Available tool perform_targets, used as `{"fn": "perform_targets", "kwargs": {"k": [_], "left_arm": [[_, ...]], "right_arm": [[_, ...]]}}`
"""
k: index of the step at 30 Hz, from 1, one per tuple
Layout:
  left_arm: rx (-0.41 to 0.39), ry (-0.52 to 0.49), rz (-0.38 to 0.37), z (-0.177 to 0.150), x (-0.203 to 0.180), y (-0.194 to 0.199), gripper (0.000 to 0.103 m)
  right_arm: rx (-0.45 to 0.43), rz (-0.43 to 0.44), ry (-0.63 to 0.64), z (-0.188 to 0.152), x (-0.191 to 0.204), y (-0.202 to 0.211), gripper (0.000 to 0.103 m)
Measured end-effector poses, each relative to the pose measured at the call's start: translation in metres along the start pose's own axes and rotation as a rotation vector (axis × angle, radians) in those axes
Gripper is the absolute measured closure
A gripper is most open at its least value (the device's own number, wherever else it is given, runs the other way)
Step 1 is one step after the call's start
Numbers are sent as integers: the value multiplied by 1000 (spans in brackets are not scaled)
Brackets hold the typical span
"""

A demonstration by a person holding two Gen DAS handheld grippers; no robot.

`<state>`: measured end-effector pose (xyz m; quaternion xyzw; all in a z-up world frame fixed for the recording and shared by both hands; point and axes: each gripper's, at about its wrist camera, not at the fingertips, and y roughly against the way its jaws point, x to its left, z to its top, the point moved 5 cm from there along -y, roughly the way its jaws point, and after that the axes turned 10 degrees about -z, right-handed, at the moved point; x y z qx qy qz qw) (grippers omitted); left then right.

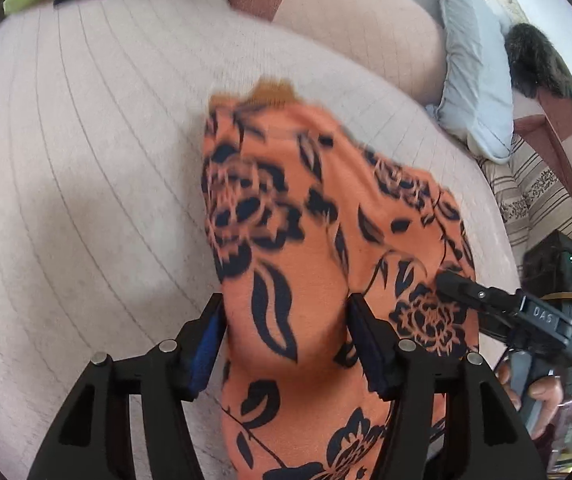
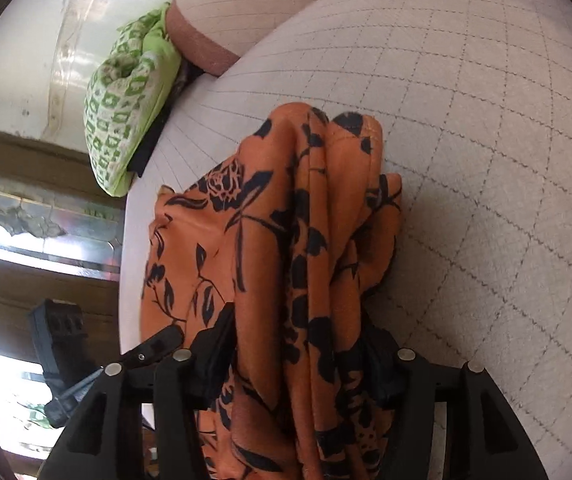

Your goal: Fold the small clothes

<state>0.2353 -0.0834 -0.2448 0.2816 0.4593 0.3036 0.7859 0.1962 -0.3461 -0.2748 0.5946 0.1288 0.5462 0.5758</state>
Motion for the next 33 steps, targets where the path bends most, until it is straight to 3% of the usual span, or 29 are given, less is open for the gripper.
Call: {"fn": "perform_targets", "kwargs": {"k": [3, 5, 7, 9, 11, 12, 13, 15, 19, 22, 24, 29, 31, 33], "left_arm": [[-70, -54, 26, 12, -13, 13, 40], [-110, -85, 40, 14, -16, 22, 35], [-114, -108, 72, 17, -19, 18, 34], [-79, -127, 100, 15, -21, 2, 34], [-17, -137, 162, 12, -17, -17, 34], [0, -139, 181, 11, -15, -26, 32], [10, -137, 185, 10, -13, -31, 27], [13, -122, 178, 11, -11, -33, 26], [-19, -110, 186, 12, -17, -27, 27], [-78, -101, 200, 13, -28, -12, 27], [-150, -96, 240, 11, -36, 11, 26], [-333, -120, 395, -7, -53, 85, 23], [-396, -143, 442, -17, -59, 112, 15], [-454, -174, 479, -28, -68, 140, 15]], "right_arm": [[-159, -67, 74, 13, 13, 31, 45], [-282, -67, 136, 17, 31, 51, 45], [-329, -18, 185, 21, 51, 54, 45], [-267, 54, 225, 17, 67, 40, 46], [-205, 10, 222, 18, 67, 17, 47], [-154, -51, 198, 21, 61, -4, 48], [-123, -77, 168, 24, 53, -17, 55], [-104, -44, 91, 32, 38, -24, 69], [-119, 0, 58, 34, 38, -14, 69], [-167, -56, 86, 23, 50, 7, 68], [-245, -95, 134, 8, 57, 39, 68], [-401, -224, 298, -40, 74, 110, 64], [-470, -246, 334, -59, 74, 141, 39], [-541, -180, 342, -77, 81, 173, 38]]}}
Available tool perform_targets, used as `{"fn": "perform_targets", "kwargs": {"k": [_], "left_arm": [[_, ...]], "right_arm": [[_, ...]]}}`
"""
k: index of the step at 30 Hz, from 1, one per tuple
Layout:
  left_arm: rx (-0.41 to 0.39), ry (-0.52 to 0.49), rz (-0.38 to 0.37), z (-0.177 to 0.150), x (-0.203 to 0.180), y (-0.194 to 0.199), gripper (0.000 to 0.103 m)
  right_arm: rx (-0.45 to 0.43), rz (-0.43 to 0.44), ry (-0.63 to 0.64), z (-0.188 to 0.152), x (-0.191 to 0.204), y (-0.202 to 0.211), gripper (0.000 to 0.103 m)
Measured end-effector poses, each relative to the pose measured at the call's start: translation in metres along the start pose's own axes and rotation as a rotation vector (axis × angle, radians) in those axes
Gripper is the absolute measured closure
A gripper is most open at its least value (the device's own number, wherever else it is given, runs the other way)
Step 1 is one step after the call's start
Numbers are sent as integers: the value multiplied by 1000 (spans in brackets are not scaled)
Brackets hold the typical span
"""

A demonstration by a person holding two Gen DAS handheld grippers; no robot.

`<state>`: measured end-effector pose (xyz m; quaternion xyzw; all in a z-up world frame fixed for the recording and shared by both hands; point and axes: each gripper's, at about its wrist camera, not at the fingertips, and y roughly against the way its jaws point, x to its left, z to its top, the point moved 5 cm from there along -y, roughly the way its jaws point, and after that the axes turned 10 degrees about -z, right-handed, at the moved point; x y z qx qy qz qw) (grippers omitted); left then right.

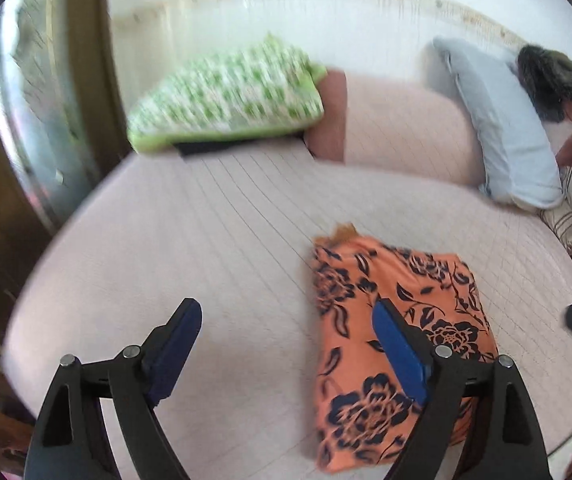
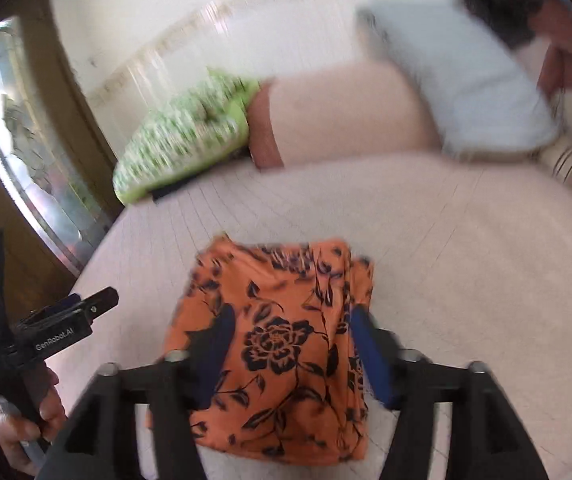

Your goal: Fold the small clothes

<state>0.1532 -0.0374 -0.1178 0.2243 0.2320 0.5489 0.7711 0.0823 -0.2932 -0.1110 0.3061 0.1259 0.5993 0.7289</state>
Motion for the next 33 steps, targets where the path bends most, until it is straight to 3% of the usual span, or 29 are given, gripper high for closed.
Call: {"fn": "perform_targets", "kwargs": {"k": [5, 15, 20, 33], "left_arm": [[-106, -60, 78, 9, 6, 72, 9], [-226, -69, 85, 14, 9, 169, 6], [-326, -89, 150, 14, 9, 211, 0], [-359, -95, 95, 19, -1, 243, 0]], "right_arm": [[-114, 0, 37, 7, 18, 64, 33], [-124, 33, 69, 3, 61, 112, 33], [-133, 55, 79, -1, 75, 126, 33], [-148, 84, 102, -1, 89, 144, 33]]}}
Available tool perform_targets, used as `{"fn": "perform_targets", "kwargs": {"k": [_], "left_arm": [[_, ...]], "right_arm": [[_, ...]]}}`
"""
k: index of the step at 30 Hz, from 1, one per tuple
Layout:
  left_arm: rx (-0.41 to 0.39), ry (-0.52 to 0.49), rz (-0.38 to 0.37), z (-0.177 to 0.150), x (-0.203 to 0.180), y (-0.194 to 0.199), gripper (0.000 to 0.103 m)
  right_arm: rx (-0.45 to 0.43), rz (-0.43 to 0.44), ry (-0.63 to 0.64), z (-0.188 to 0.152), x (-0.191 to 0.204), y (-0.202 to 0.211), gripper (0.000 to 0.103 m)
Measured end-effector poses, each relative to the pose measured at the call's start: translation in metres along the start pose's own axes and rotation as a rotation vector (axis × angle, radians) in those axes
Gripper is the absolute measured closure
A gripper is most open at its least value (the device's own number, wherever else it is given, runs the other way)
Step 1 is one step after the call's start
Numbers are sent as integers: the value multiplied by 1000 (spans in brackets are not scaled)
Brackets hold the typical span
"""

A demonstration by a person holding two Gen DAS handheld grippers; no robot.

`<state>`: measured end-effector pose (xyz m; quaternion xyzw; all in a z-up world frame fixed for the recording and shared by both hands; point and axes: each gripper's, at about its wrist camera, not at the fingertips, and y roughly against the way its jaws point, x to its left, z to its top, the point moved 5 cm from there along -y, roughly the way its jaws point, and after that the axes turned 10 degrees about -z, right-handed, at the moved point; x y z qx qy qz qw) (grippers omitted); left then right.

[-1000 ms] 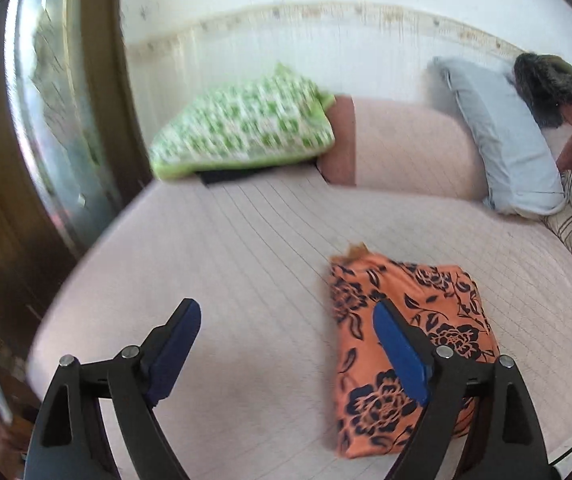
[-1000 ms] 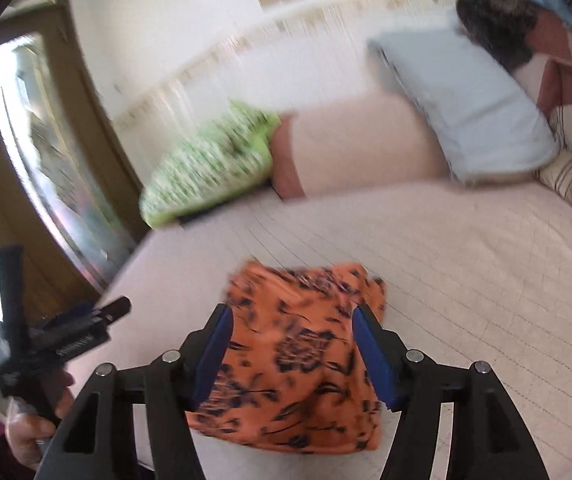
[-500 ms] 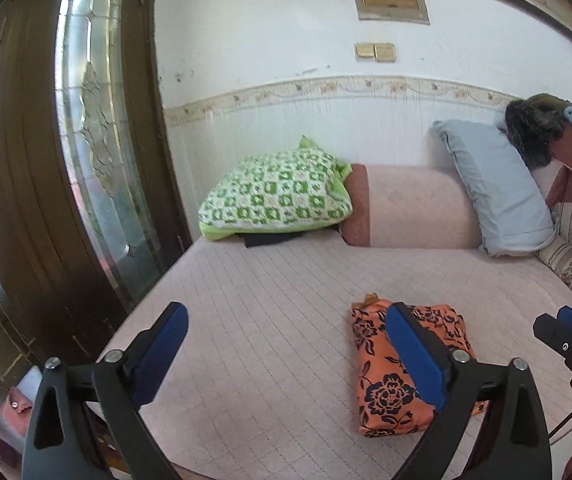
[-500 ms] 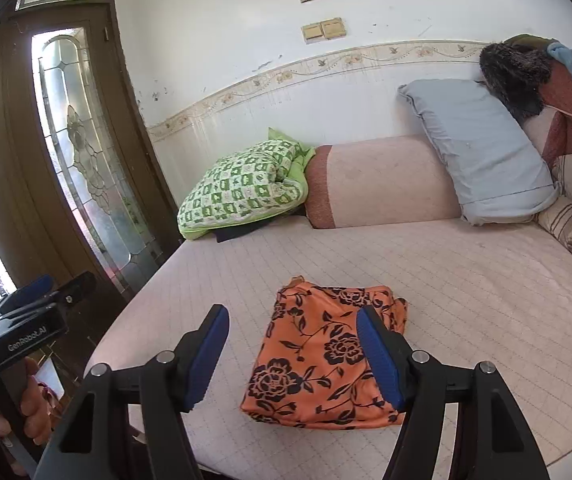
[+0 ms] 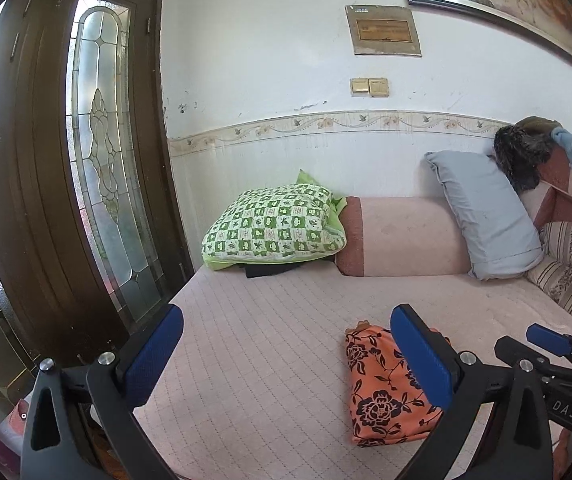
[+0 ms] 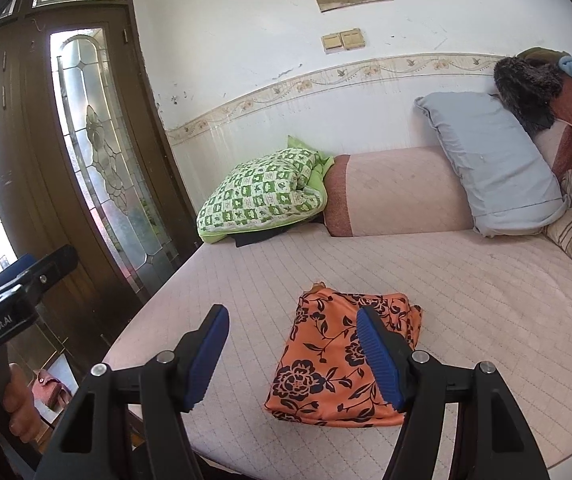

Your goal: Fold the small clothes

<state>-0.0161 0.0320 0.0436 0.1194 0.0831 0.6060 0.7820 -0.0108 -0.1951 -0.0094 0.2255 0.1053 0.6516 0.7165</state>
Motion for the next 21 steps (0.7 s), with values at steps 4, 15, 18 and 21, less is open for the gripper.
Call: {"fn": "perform_targets", "kwargs": {"k": [4, 15, 18, 21], "left_arm": [[13, 15, -50, 0, -2, -1, 0], [15, 77, -149, -3, -4, -11, 0], [34, 68, -130, -7, -1, -19, 0], [27, 63, -129, -9, -2, -21, 0]], "right_arm": [[26, 10, -8, -5, -2, -7, 33], [68, 33, -33, -15, -4, -22, 33], [68, 22, -51, -13, -12, -24, 33], [74, 10, -70, -14, -18, -28, 33]]}}
